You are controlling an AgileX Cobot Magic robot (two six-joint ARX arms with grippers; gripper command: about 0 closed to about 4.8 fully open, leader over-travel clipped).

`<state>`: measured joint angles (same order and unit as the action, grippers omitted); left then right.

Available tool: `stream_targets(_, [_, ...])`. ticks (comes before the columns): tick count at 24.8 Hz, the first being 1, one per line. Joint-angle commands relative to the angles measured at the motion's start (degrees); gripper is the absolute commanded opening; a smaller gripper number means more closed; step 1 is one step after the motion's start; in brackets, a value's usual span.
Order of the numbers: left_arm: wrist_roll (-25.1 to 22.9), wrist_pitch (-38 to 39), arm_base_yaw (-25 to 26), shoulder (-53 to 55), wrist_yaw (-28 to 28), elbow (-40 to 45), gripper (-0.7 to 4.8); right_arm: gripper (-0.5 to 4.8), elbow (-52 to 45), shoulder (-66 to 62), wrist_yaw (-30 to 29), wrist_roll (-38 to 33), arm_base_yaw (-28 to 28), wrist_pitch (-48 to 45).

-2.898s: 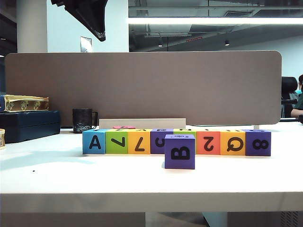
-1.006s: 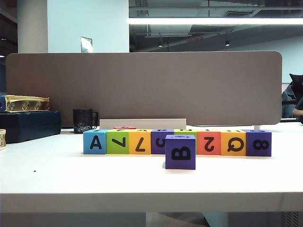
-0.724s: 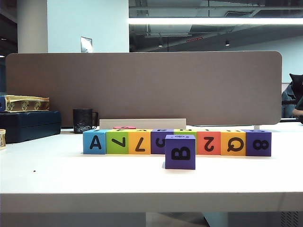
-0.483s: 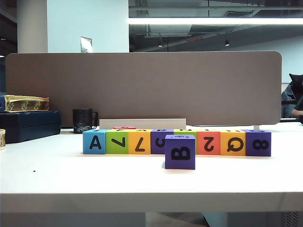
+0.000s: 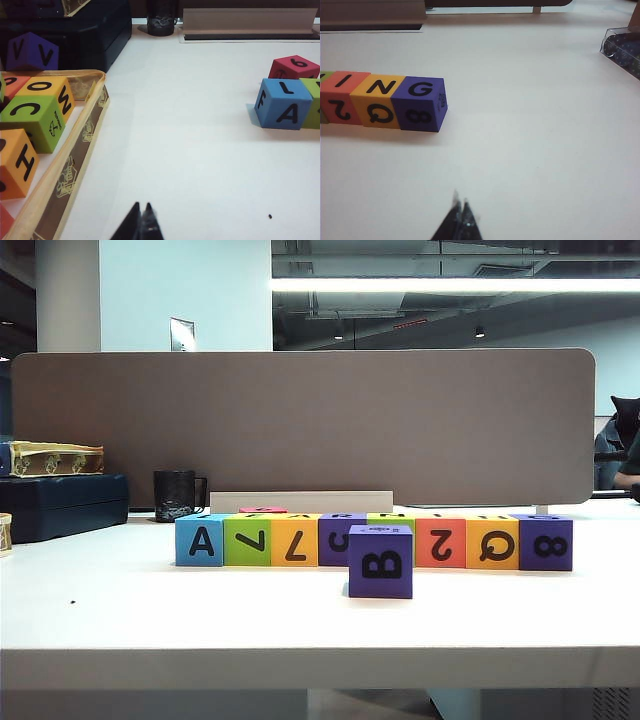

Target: Select the appropriate blocks from the scattered letter blocks on the table and arrange them in a row to spell out "LEARNING".

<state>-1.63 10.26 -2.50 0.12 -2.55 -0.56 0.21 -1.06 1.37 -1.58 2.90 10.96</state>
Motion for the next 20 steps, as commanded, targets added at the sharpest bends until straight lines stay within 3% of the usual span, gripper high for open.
stream_targets(1, [-0.1, 0.8, 0.0, 0.0, 0.2, 0.0, -0.05, -0.01, -0.1, 0.0, 0.0, 0.2, 0.0, -0.5])
stream_targets(6, [2.3, 0.4, 0.0, 0.0, 0.4, 0.0, -0.05, -0.01, -0.1, 0.0, 0.0, 0.2, 0.0, -0.5])
stream_targets(20, [2.3, 0.4, 0.0, 0.0, 0.4, 0.0, -0.05, -0.01, -0.1, 0.0, 0.0, 0.2, 0.0, -0.5])
